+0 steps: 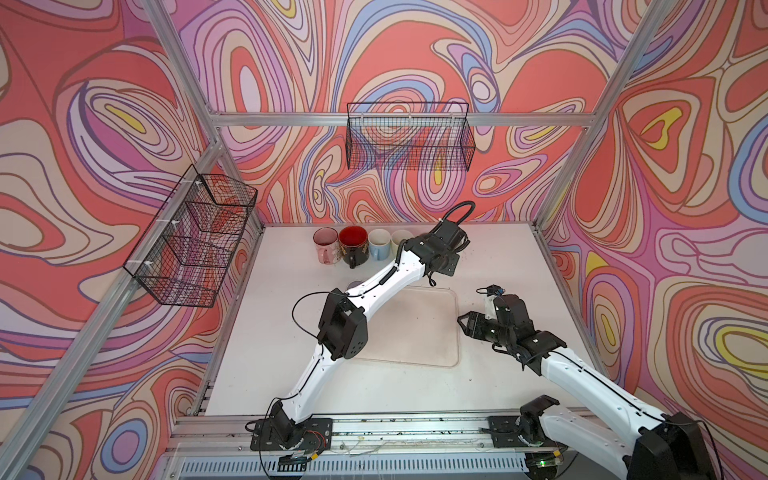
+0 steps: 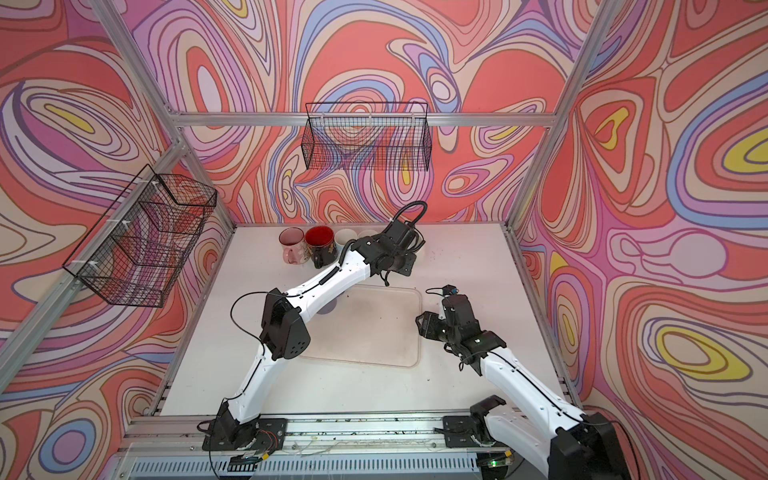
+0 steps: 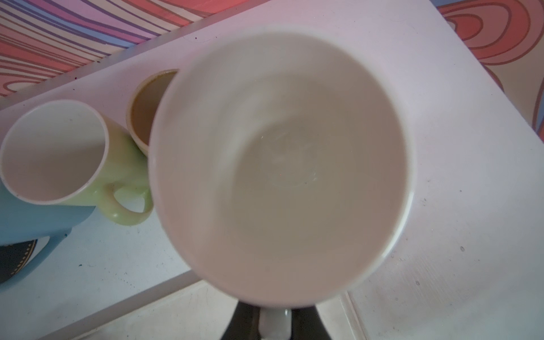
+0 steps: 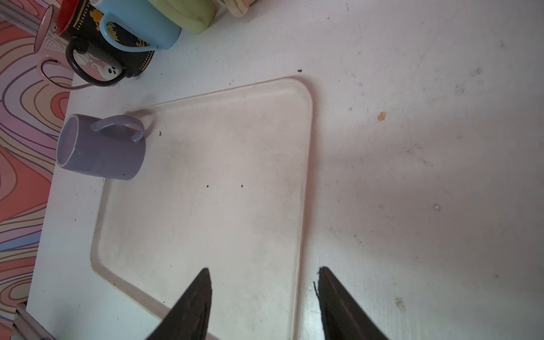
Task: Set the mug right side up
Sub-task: 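Carry the white mug upright toward the cream mug with the left gripper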
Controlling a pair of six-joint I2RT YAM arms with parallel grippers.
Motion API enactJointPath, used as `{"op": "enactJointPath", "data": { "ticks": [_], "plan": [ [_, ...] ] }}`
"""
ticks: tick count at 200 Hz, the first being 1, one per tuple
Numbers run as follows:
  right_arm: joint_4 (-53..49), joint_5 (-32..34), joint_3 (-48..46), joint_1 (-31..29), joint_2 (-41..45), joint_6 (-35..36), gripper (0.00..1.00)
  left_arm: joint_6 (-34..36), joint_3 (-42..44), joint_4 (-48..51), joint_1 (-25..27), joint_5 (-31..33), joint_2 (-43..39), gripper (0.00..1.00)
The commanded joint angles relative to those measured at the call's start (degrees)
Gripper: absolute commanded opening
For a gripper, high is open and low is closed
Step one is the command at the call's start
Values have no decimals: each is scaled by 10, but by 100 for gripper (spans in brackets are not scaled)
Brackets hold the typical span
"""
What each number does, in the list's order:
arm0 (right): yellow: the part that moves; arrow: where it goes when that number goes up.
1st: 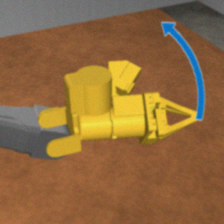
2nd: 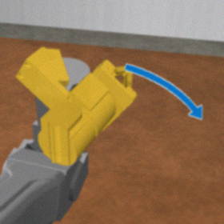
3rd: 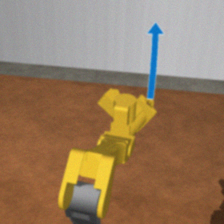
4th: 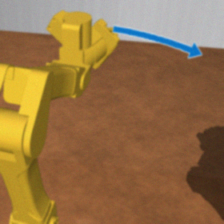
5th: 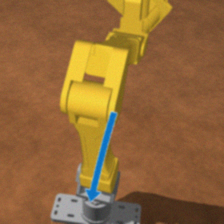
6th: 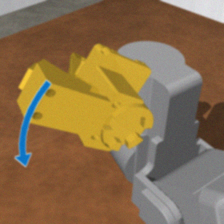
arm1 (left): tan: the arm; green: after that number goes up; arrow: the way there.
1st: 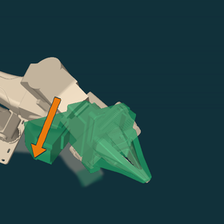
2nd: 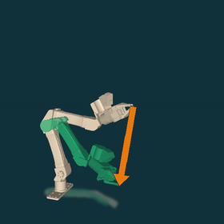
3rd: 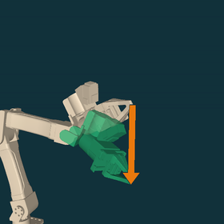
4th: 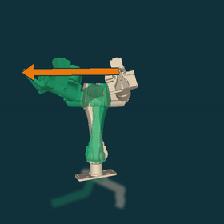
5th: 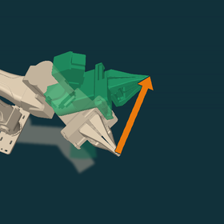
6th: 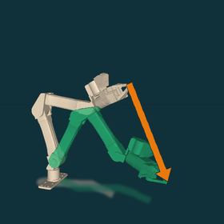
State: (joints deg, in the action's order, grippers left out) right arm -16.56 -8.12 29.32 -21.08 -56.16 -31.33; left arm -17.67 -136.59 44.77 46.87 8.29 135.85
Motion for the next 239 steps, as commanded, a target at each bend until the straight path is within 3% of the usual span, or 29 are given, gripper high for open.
{"op": "enactJointPath", "data": {
  "ticks": [1,93,239],
  "plan": [
    [-10,10,-12,2,7,10,59,24,-59,-2,5,35,23,0],
    [4,-1,-23,1,-9,5,59,45,-95,-18,13,82,96,0],
    [18,-4,-32,1,-18,5,59,31,-118,-11,13,63,134,0]
  ]
}}
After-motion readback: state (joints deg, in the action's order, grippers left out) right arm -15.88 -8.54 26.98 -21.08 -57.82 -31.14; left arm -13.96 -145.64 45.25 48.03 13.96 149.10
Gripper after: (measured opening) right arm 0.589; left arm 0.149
